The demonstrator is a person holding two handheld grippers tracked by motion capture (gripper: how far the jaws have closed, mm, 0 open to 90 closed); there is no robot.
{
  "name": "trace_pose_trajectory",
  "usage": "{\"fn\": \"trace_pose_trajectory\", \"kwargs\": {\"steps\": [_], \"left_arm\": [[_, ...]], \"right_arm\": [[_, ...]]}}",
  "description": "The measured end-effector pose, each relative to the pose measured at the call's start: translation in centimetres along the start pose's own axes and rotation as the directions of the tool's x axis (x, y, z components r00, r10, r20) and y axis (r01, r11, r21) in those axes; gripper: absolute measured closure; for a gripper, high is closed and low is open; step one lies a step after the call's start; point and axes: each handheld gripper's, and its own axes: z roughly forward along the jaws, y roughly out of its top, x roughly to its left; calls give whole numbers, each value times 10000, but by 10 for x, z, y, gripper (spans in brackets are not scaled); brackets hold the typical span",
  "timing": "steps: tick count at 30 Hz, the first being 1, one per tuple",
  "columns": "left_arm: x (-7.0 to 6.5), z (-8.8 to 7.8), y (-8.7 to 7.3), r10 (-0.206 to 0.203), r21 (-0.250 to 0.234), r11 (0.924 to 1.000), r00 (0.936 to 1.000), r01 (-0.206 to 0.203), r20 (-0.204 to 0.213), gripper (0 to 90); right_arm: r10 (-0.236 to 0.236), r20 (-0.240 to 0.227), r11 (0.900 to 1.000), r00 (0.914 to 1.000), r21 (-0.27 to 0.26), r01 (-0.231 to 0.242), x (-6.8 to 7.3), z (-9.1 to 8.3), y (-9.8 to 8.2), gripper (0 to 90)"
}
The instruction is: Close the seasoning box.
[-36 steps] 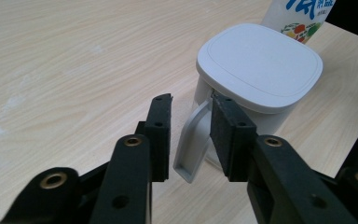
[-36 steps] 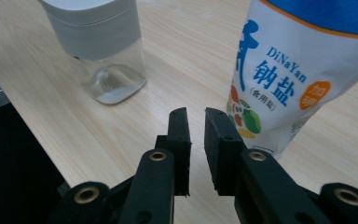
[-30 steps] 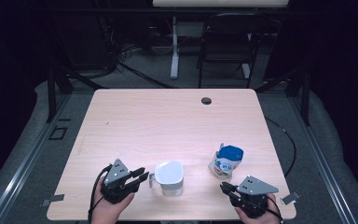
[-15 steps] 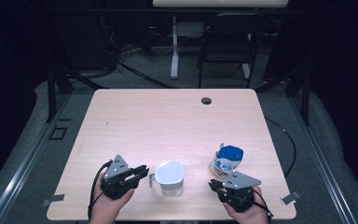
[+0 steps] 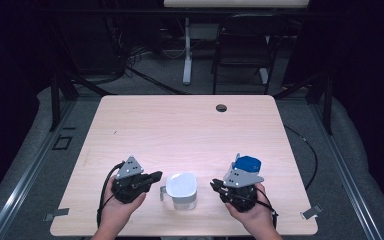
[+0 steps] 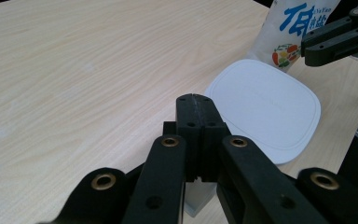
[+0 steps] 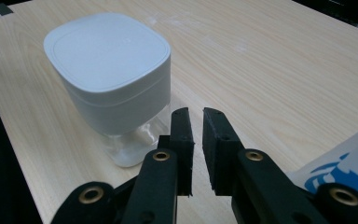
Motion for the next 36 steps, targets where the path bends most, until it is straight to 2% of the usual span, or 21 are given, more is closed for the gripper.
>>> {"fn": "trace_pose_trajectory", "kwargs": {"steps": [8, 11, 14, 20, 30, 33, 36], "left_arm": [[4, -2, -1, -22, 130, 9999, 10000, 23, -35, 900], [4, -1, 0, -105, 193, 9998, 9999, 105, 0, 900], [1, -1, 2, -43, 261, 9997, 9999, 40, 94, 900], [-7, 1, 5, 260, 263, 9993, 9992, -269, 318, 900], [-16, 9, 4, 636, 460, 9968, 9968, -658, 486, 900], [-19, 12, 4, 793, 606, 9948, 9959, -819, 441, 900], [-20, 12, 2, 790, 503, 9954, 9959, -811, 436, 900]], "right_arm": [[214, -142, 9997, 9997, -69, -215, -5, 5, 4, 861], [80, -172, 10000, 9998, -14, -80, -6, 8, 8, 900], [7, 13, 10000, 10000, -99, -7, -4, 12, 12, 900], [-364, -139, 9993, 9992, 45, 365, 0, 22, 23, 900], [-443, -648, 9990, 9969, 59, 448, 4, 26, 28, 900], [-330, -690, 9994, 9971, -75, 325, 5, 25, 25, 900], [-178, -552, 9998, 9983, -102, 172, 5, 24, 23, 900]]}}
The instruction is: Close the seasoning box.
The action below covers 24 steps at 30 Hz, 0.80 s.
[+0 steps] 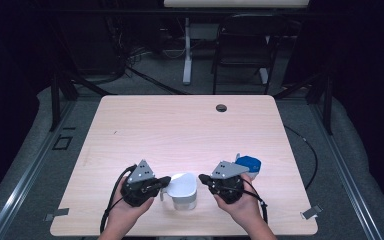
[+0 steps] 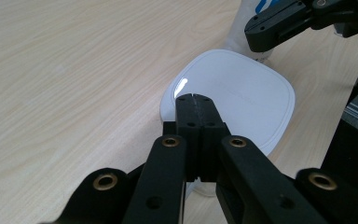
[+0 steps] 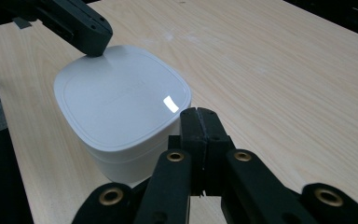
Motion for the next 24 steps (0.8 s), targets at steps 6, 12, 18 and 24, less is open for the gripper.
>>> {"fn": "trace_pose_trajectory", "kwargs": {"steps": [6, 12, 18, 24], "left_arm": [[0, 0, -3, -105, -200, 9997, 9999, 105, -7, 900], [0, -1, -4, -155, -230, 9996, 9999, 155, 9, 900], [0, -1, -5, -184, -313, 9993, 9998, 184, -1, 900], [0, -1, -5, -236, -336, 9992, 9997, 237, 34, 900]], "right_arm": [[120, -276, 9999, 9995, 35, -119, 1, -1, -6, 900], [-21, -280, 9993, 9996, 381, 32, 4, 2, -10, 900], [-127, -452, 9984, 9989, 539, 151, 9, 5, -12, 900], [-132, -529, 9982, 9985, 575, 162, 10, 6, -15, 900]]}}
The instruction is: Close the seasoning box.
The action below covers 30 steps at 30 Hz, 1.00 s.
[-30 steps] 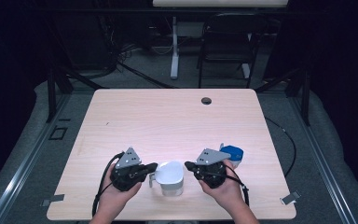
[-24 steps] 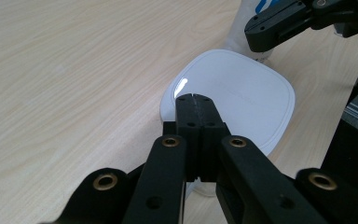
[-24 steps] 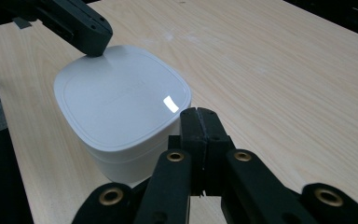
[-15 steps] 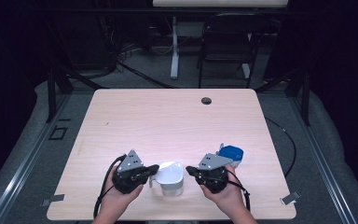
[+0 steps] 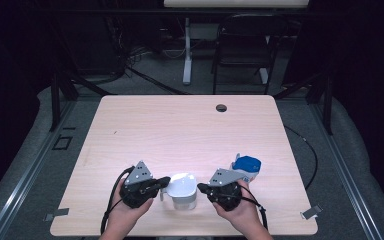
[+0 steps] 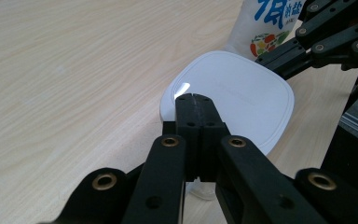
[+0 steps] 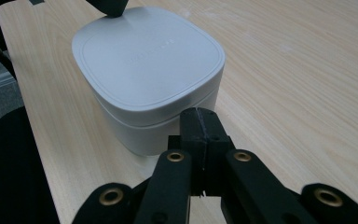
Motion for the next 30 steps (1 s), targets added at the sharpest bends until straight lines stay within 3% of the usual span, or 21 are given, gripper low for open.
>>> {"fn": "trace_pose_trajectory", "kwargs": {"steps": [20, 30], "left_arm": [[2, 0, -1, -87, -33, 10000, 9999, 88, 117, 900], [3, 0, -1, -111, -57, 9999, 9998, 112, 182, 900]], "right_arm": [[162, -224, 9996, 9996, -247, -168, 0, -3, 0, 900], [128, -231, 9999, 9997, -99, -131, 1, 0, -2, 900]]}}
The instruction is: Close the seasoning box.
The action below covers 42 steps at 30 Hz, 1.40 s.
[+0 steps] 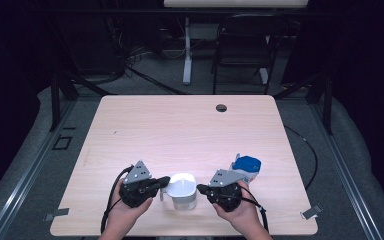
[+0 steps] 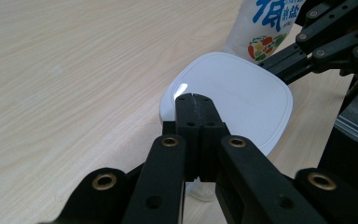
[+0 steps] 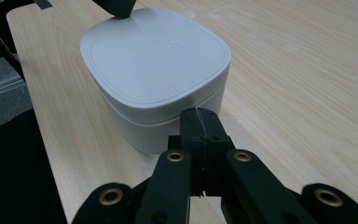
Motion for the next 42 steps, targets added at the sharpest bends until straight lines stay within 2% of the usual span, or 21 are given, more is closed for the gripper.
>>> {"fn": "trace_pose_trajectory", "kwargs": {"steps": [22, 42], "left_arm": [[0, -2, -2, -64, -40, 10000, 9998, 63, -213, 900], [12, -26, -12, -516, -199, 9985, 9963, 504, -684, 900]], "right_arm": [[-161, -2, 9996, 9999, -249, 161, 4, -3, 5, 900], [-473, 83, 9984, 9988, -297, 475, 5, -3, 14, 900]]}}
